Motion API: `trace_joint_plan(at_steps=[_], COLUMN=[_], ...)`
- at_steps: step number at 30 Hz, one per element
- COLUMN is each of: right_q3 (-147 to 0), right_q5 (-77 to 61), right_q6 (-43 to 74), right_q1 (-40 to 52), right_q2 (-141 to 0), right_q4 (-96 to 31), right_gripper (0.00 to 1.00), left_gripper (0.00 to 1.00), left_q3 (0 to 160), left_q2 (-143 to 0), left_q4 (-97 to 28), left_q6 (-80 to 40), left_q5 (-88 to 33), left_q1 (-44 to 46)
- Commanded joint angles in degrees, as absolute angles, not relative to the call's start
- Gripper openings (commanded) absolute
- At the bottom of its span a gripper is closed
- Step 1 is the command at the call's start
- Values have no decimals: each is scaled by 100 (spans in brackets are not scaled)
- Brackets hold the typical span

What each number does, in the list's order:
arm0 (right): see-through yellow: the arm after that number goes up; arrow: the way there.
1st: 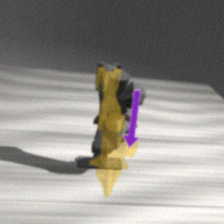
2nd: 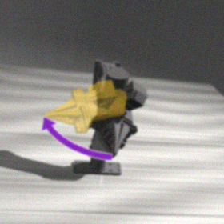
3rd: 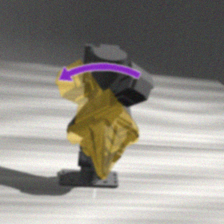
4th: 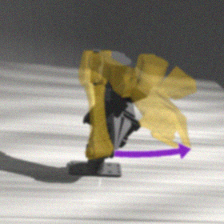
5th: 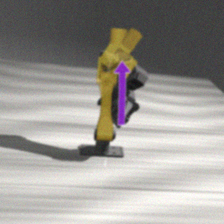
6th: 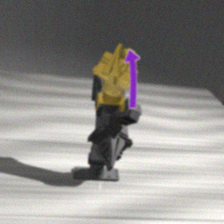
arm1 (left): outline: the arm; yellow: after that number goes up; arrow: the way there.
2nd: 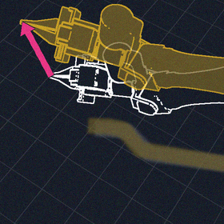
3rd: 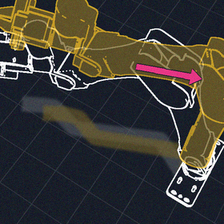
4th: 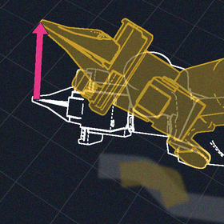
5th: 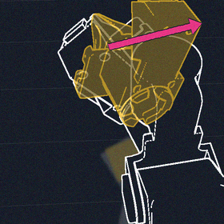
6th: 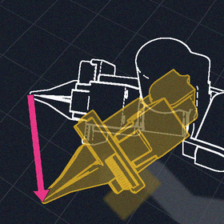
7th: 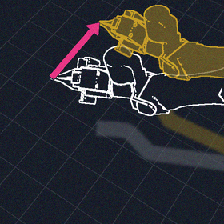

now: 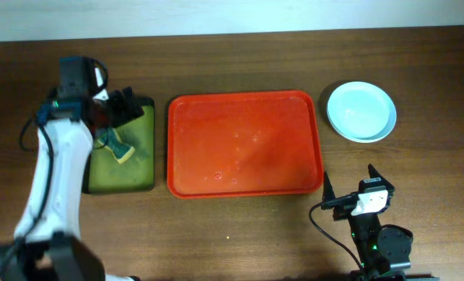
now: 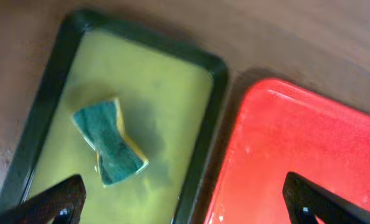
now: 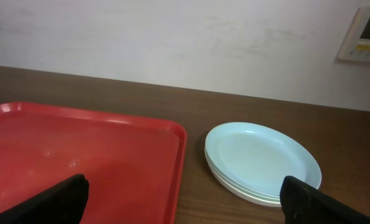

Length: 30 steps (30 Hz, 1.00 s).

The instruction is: Clean dirty plates on tray and stack at the side

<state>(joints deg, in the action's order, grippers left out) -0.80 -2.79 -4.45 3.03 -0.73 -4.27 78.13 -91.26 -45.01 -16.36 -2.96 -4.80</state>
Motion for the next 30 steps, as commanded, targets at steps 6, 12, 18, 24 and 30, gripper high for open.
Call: trace_joint_plan(at_steps=[6, 12, 18, 24, 30], right_q3=[-32, -32, -32, -32, -32], right_q5=[-231, -231, -228, -231, -231], right_q6=[-386, -386, -386, -386, -386], right_q1=[255, 255, 255, 255, 255], right_q2=[-19, -19, -19, -19, -19], right_q4=[-434, -434, -434, -434, -434], right_gripper=[99, 99, 99, 99, 99], left_gripper=[99, 99, 99, 99, 99], left_q3=[3962, 2571, 1011, 386, 49], left_q2=[-3920, -1675, -233, -30, -27], left_q4=[-2399, -2237, -899, 23, 132], left_q6=[30, 309, 311, 311, 307], left_q5=[-259, -263, -152, -145, -113], left_q1=[-126, -126, -128, -128, -128])
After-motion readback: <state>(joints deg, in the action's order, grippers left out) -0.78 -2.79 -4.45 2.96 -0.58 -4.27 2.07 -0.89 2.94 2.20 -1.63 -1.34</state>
